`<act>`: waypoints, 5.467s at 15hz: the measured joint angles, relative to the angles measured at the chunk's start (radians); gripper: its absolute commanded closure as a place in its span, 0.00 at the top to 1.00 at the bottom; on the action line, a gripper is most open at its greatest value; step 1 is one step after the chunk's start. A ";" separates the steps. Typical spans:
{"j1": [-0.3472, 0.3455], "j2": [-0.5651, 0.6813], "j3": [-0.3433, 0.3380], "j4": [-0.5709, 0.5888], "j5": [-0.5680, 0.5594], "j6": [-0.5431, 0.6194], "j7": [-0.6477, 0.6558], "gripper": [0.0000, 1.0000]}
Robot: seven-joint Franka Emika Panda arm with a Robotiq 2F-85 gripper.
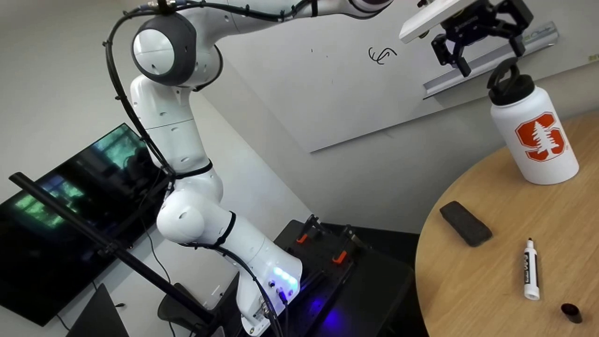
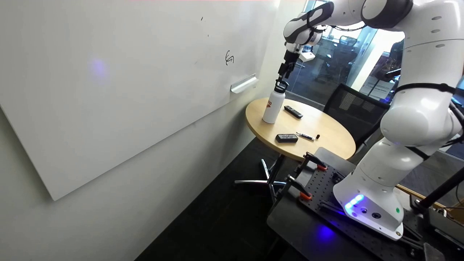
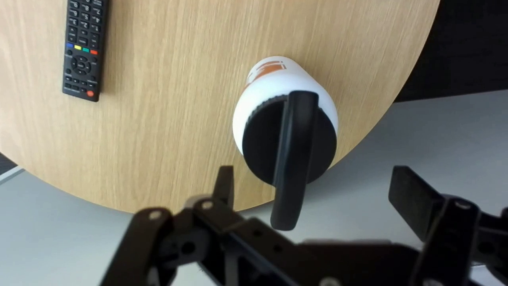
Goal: Remove the lid from the white flask
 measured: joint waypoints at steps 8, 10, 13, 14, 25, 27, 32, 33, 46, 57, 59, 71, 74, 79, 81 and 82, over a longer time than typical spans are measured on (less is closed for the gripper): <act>0.001 0.048 0.012 0.033 0.000 0.014 0.003 0.42; 0.001 0.054 0.012 0.041 0.000 0.014 0.004 0.27; 0.000 0.058 0.012 0.048 0.000 0.016 0.007 0.05; 0.000 0.058 0.011 0.049 -0.004 0.020 0.015 0.05; 0.000 0.039 -0.011 0.050 -0.071 0.084 0.073 0.10; 0.000 0.030 -0.012 0.049 -0.075 0.082 0.073 0.10; 0.000 -0.021 -0.035 0.039 -0.086 0.010 0.103 0.10; -0.001 -0.039 -0.045 0.031 -0.086 -0.005 0.113 0.10; -0.070 -0.161 -0.100 -0.316 -0.025 0.173 0.070 0.21; -0.079 -0.117 -0.101 -0.317 -0.027 0.199 0.012 0.10; -0.096 -0.078 -0.101 -0.324 -0.031 0.258 -0.044 0.11; -0.307 0.181 0.066 -0.310 -0.027 0.529 -0.301 0.11; -0.312 0.209 0.070 -0.304 -0.055 0.573 -0.305 0.46; -0.333 0.218 0.082 -0.299 -0.100 0.571 -0.328 0.75; -0.377 0.206 0.120 -0.301 -0.099 0.570 -0.375 0.91; -0.398 0.194 0.135 -0.305 -0.099 0.570 -0.395 0.97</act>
